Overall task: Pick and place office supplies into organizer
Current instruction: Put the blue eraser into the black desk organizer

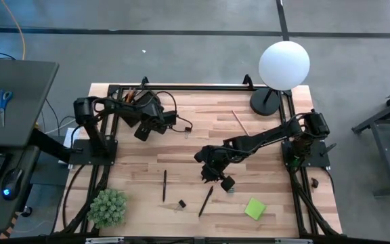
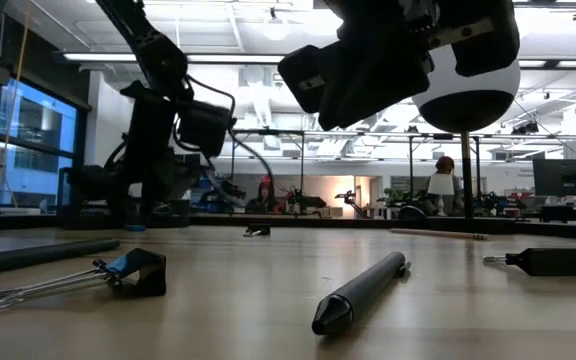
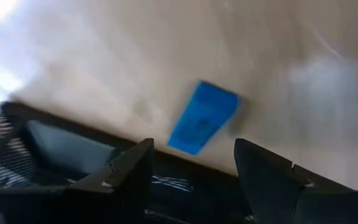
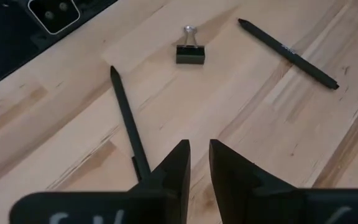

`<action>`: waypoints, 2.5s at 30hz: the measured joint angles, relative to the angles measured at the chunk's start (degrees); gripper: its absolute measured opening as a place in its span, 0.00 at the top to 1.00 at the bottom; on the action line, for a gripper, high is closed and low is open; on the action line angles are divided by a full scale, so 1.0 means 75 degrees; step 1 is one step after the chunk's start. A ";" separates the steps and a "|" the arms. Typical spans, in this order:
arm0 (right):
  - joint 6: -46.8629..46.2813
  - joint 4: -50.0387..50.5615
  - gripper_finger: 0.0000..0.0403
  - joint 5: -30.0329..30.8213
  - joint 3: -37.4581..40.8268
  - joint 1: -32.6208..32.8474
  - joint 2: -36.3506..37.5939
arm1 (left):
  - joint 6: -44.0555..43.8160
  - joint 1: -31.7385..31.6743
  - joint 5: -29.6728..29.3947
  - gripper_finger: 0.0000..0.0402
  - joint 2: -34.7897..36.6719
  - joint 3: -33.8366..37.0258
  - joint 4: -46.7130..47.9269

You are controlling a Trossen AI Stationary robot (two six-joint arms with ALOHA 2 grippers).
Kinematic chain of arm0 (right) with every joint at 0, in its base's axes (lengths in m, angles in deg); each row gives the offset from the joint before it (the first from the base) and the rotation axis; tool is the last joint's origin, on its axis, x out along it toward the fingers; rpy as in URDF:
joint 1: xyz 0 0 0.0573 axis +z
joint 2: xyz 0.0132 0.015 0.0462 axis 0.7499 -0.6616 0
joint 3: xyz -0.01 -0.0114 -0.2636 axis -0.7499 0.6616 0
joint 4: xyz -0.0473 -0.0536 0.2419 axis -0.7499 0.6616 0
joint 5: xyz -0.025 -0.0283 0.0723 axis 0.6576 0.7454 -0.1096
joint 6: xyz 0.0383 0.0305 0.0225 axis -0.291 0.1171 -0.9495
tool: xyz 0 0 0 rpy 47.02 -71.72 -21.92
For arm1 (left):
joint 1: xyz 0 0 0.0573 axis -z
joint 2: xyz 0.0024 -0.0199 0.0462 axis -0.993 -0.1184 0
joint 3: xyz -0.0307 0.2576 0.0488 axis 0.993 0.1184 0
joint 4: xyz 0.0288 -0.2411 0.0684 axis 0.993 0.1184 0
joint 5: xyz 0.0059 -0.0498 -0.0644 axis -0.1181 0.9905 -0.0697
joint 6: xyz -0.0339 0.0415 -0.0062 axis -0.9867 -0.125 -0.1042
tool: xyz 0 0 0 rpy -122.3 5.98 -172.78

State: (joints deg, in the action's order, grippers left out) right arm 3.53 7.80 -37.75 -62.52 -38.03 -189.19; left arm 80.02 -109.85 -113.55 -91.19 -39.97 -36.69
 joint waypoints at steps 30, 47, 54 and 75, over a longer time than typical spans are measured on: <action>0.0465 -0.0210 0.88 -0.0006 0.0003 -0.0006 0.0000 | -0.0189 0.0226 -0.0298 0.80 -0.0217 -0.0263 0.0859; -0.0054 -0.0213 0.88 -0.0387 0.0003 0.0056 0.0000 | -0.3225 -0.0185 -0.0374 0.89 -0.0114 -0.1541 0.4614; 0.0214 -0.0213 0.88 -0.0416 0.0003 0.0102 0.0000 | -0.2077 -0.0135 -0.0192 0.91 -0.0081 -0.1541 0.2726; 0.0126 -0.0133 0.88 -0.0877 0.0003 0.0116 0.0000 | 0.0751 -0.0198 0.0581 0.41 -0.0422 -0.1535 0.0604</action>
State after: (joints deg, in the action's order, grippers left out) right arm 4.48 6.80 -44.33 -62.49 -37.17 -189.19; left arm 85.66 -111.34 -109.20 -94.36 -51.49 -32.16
